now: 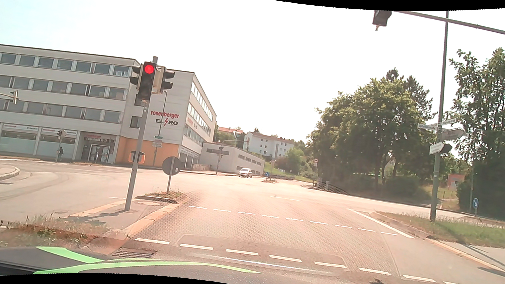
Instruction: Follow the waypoints while adhering to traffic rules and regulations
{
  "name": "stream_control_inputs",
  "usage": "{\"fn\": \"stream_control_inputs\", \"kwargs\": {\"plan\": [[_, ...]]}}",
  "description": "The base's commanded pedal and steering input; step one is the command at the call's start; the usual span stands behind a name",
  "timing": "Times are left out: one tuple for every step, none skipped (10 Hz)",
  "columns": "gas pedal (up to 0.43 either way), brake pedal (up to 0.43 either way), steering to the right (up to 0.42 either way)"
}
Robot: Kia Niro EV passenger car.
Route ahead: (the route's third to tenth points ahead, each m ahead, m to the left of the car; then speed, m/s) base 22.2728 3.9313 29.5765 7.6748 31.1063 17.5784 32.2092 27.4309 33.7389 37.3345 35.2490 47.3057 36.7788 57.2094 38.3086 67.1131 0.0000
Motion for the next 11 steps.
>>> {"fn": "stream_control_inputs", "kwargs": {"plan": [[0.0, 0.378, -0.008], [0.0, 0.378, -0.008], [0.0, 0.378, -0.008], [0.0, 0.378, -0.008], [0.0, 0.378, -0.008], [0.0, 0.378, -0.008], [0.0, 0.378, -0.008], [0.0, 0.372, -0.008], [0.0, 0.378, -0.008], [0.0, 0.378, -0.008], [0.0, 0.378, -0.008]]}}
